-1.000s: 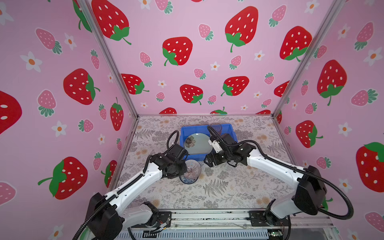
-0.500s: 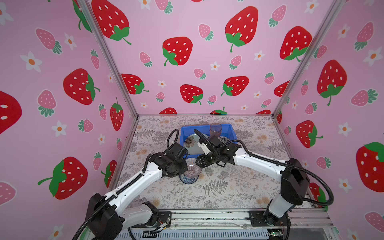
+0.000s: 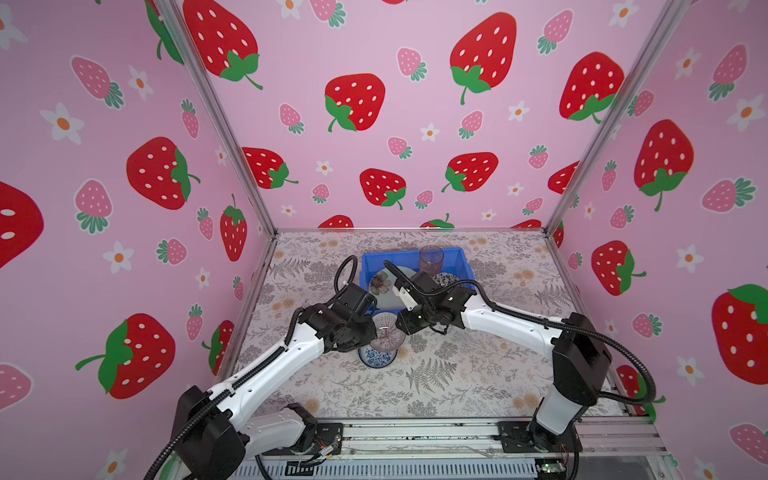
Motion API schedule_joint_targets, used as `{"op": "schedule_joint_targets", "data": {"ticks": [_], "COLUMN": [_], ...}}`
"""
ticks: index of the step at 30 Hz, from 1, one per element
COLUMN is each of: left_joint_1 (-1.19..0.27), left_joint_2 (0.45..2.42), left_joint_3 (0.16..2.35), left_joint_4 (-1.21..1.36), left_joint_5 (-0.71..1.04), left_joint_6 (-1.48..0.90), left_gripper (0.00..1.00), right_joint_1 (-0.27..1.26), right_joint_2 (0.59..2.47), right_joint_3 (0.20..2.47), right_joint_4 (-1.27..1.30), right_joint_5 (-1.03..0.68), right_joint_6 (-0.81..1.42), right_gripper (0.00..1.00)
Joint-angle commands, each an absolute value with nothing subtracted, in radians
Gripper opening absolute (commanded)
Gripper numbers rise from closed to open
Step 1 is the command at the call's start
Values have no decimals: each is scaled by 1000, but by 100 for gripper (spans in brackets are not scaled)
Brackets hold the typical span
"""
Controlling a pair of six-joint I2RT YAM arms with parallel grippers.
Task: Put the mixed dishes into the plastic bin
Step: 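Lift the striped bowl with left gripper while right gripper reaches to its rim, then close the right gripper on the striped bowl and open the left gripper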
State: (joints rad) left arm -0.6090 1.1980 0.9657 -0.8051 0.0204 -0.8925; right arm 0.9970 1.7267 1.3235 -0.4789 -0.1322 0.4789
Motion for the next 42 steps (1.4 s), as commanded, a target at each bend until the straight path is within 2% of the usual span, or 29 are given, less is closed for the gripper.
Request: {"op": "schedule_joint_targets", "data": {"ticks": [1,13,18,23,25,28,31,34,42], "left_joint_1": [-612,-612,-612,-613,-612,-610,-603,-583,-561], "left_joint_2": [1199,1201,1203,1180,1159,1118,1064,1004,833], "left_joint_3": [1014,1010,1010,1010,1009,1009,1008,997,932], "left_joint_4": [-777,-773,-771,-779,-794,-827,-873,-920,-1038], "left_joint_5": [26,28,29,19,6,-19,-60,-86,-140], "left_joint_6": [-905,-907,-904,-903,-907,-911,-920,-928,-997], "left_gripper": [0,0,1,29,45,65,78,87,92], "right_joint_1": [1003,1005,1005,998,987,965,935,889,712], "right_joint_2": [1737,1728,1728,1732,1736,1734,1727,1722,1725], "right_joint_3": [1351,1361,1380,1418,1437,1468,1499,1530,1596], "right_joint_4": [-495,-492,-517,-555,-574,-604,-634,-668,-734], "right_joint_5": [-125,-128,-130,-109,-107,-101,-94,-86,-81], "right_joint_6": [478,479,471,447,434,412,390,364,292], "right_gripper": [25,3,0,0,0,0,0,0,0]}}
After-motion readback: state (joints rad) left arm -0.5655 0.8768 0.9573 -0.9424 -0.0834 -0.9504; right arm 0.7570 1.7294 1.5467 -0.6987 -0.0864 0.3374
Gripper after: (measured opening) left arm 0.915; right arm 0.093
